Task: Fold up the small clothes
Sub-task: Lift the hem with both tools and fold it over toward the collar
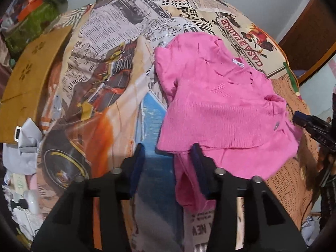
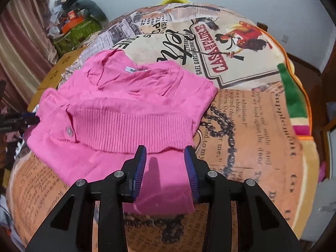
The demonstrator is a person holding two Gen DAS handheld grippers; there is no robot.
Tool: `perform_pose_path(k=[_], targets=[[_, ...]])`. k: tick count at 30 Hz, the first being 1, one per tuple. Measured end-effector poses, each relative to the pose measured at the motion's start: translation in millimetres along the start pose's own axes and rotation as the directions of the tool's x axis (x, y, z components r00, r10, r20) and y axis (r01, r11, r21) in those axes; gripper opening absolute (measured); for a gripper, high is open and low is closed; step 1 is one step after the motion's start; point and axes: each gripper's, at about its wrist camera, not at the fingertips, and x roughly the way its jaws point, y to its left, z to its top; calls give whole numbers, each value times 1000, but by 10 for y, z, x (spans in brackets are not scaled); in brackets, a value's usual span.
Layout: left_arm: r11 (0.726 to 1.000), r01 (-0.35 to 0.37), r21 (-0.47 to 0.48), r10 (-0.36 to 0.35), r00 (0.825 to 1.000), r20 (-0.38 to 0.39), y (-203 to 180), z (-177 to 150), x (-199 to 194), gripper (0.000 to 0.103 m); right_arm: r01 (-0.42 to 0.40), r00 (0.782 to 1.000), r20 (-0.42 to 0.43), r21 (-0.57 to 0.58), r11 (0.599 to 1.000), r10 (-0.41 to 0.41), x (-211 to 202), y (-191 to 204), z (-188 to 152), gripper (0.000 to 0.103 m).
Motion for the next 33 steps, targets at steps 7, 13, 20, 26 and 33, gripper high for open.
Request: perform_pose_path(k=[7,13,20,26,33], targets=[[999,9,38,-10,1000,19,-107,22,-18,7,40,999,-33,50,998,-38,283,-112,73,34],[995,-51,81,43,995,89,-189,42,-152,7,11,998,-62,74,997,-7,376,-179,43,12],[992,-75,101,58,986,156,-247,161,-363,6,27,1000,6,10,1000,-27,106,-83,90,5],[992,-71,109,45,974,221,-358,415,-539,6,13,995,101,1,1000,-13,-232,-54,274,5],[996,-54,70,35,968,247,-402,881,-483,6,10,980,196,36,999,-17,-364,-130,686,5]])
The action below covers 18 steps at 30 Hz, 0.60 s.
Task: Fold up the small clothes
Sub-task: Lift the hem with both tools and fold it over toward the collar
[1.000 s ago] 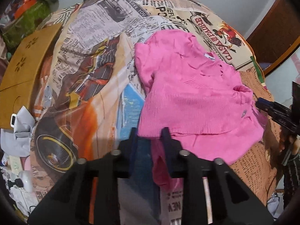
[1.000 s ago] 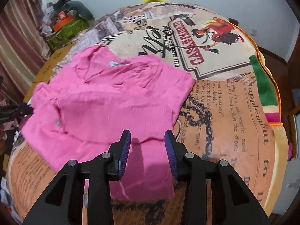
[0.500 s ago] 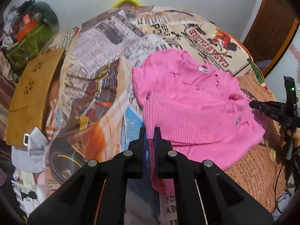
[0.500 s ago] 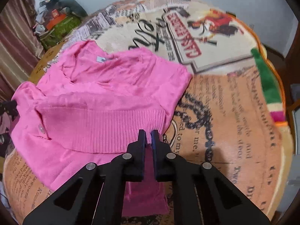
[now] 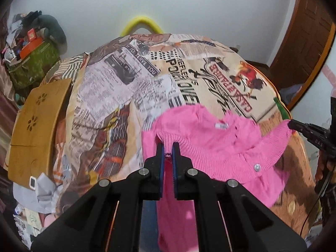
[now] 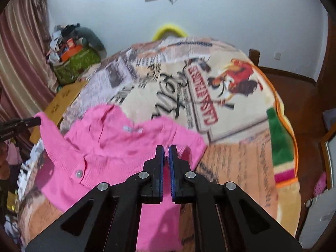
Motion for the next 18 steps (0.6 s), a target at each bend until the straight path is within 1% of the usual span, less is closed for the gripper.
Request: perform_pose_path(k=[4,8,15,18], targets=[[1000,3,-17,-3,1000,-21,6,215,299,6,3,1000,1,25,1000,-3,187,-68,150,4],[1000,-9,-15,9,999,-31,-1,343,585,6,13,1000,-9,33,999,-13,411,-151,237,4],[999,-18,-38,16,998,-58,56,493,1007,6,27,999,-25,50,998,-26,747,-313,370,4],[997,-25,-66,20,997,-74,138,532,1178,6,31,999,-29,74,997,-29,864,-398,401,4]])
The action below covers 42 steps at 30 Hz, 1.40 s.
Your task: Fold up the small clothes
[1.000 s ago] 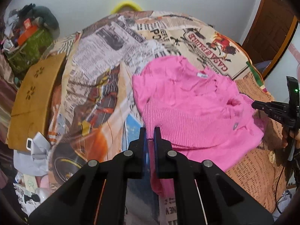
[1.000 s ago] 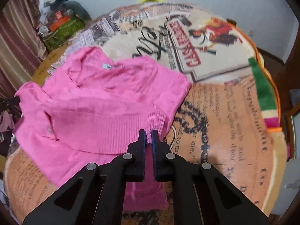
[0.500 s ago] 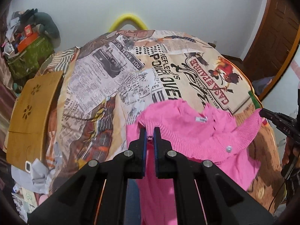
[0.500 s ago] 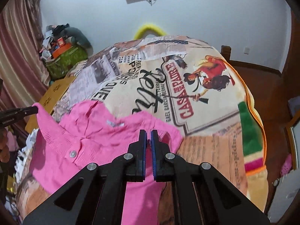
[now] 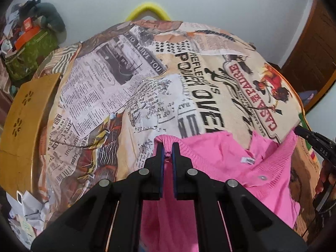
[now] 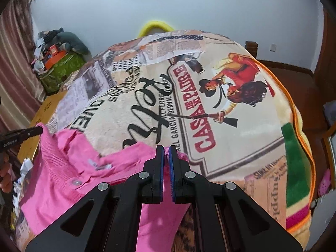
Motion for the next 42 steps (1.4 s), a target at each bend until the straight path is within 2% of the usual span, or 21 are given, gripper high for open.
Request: perform_pose_path(k=[8,12,18,21,23,25,26,31,35,39,42], targets=[[995,-17,-94,11,998,-59,260,16,371,6,35,998,-55,38,999,-33,386,-174,-18,4],[995,-17,-95,9,997,-81,284,-13,418,6,41,996,-84,33,999,-38,470,-170,-51,6],[996,-67,-58,64,997,-49,256,34,242,12,67,994,-79,-26,997,-69,395,-56,-20,8],[997,-82,2,82,996,-21,204,8,58,18,19,998,-66,-66,998,-24,193,64,-40,20],[993,-109,55,109,994,4,151,-56,-76,27,2,999,-50,-105,994,-8,40,166,-87,30],[989,-115,92,114,993,19,114,-136,-182,42,-23,999,-45,-139,990,17,-77,276,-150,34],[988,-114,106,113,993,20,91,-182,-217,44,-44,998,-58,-157,987,35,-115,341,-194,36],[980,-91,174,95,995,-15,-58,-397,-174,51,-150,976,-184,-199,968,114,49,693,-378,37],[975,-84,205,96,994,-50,-140,-520,-22,51,-198,960,-241,-232,953,141,332,1030,-408,37],[976,-92,199,108,991,-73,-76,-567,98,51,-185,969,-205,-224,957,140,540,1159,-182,37],[978,-90,189,106,991,-77,8,-612,114,53,-132,986,-127,-173,976,111,562,1058,39,37]])
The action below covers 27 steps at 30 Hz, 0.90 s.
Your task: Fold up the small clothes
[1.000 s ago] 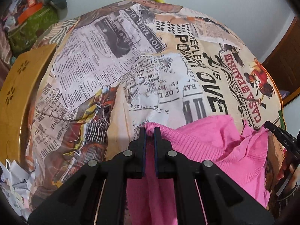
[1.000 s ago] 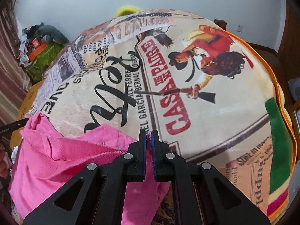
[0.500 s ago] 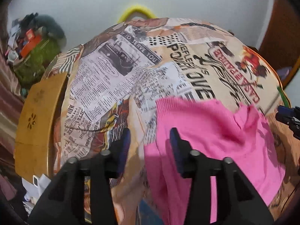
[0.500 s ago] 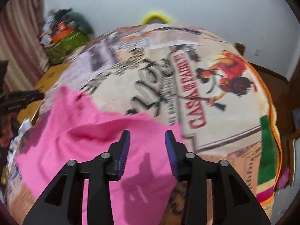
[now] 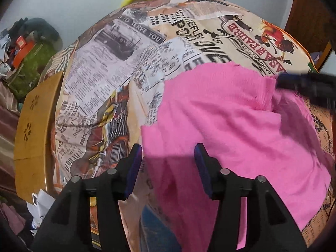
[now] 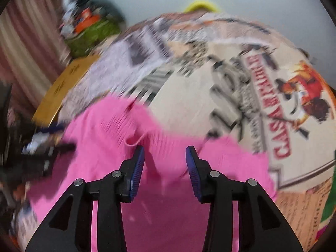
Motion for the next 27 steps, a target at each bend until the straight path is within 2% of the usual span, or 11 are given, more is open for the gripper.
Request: perform_pose_path(k=[3,6,10,14,16,17,22,23,25,27], targets=[[1000,-3,-10,3,1000,2,67,-48,-16,56,22,998,49,56,998,-25,-111,-163,117,37],[1000,0,-15,1,1000,14,92,-45,-90,55,-15,999,36,57,998,13,-243,-177,54,37],[1000,17,1,-17,998,68,-21,111,-253,56,-30,999,-38,-2,1000,30,-300,-114,-208,37],[998,61,1,-61,997,38,-203,295,-132,58,-49,986,-157,12,999,50,-79,-165,-456,42],[1000,3,6,-3,1000,18,-236,326,7,58,-58,975,-212,30,998,63,42,-212,-558,44],[999,-32,12,32,999,12,-228,319,78,59,-66,972,-222,46,997,74,72,-252,-621,50],[997,-70,-32,69,998,-5,30,198,155,63,-76,972,-215,108,991,98,-42,-483,-783,59],[997,-66,-47,65,998,-11,82,177,129,63,-71,971,-218,109,992,94,-72,-500,-805,59],[996,-59,-71,59,998,-11,150,125,29,61,-2,970,-241,74,997,20,-151,-521,-873,59],[996,-29,-81,28,1000,-12,162,45,-97,60,4,974,-225,68,998,11,-290,-493,-925,59]])
